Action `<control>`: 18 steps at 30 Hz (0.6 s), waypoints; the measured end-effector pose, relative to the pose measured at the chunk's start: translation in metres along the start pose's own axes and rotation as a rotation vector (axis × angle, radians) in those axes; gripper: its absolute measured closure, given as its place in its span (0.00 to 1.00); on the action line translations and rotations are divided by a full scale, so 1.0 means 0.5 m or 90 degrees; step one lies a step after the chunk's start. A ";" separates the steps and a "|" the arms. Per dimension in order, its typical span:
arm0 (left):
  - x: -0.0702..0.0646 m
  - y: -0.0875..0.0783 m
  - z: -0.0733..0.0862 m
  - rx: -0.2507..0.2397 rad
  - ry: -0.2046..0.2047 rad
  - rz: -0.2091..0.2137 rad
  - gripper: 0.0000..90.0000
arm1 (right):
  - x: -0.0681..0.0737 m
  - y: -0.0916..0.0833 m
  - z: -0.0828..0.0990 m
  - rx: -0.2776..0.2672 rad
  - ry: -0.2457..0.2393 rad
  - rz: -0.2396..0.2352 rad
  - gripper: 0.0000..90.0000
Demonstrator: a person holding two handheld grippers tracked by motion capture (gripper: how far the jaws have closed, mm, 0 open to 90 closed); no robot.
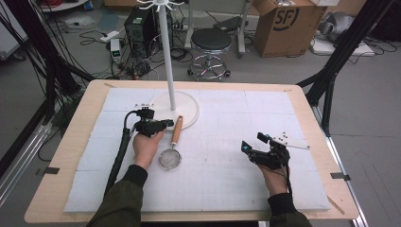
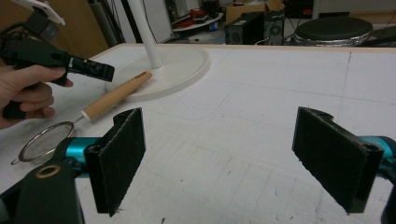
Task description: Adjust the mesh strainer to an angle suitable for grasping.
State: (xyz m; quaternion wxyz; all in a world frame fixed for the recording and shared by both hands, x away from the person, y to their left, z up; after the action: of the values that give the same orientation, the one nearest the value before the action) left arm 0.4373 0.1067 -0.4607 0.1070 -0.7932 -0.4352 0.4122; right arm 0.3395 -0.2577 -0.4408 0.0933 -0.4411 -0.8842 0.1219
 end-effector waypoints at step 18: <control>-0.023 -0.030 0.022 0.026 0.014 0.012 0.56 | 0.005 -0.004 -0.002 -0.005 -0.007 0.002 0.18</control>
State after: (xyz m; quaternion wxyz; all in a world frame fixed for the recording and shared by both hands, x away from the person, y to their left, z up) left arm 0.4169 0.1045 -0.4536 0.1242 -0.7993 -0.4179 0.4135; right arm 0.3367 -0.2568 -0.4388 0.0867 -0.4425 -0.8843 0.1213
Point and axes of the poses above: each handheld gripper's, and its own axes: y roughly forward along the jaws, z roughly out of its underside, x roughly to its left, the point moved 5 cm from there along y, roughly forward along the jaws, and after that the axes turned 9 degrees about -y, right-handed, at the moved point
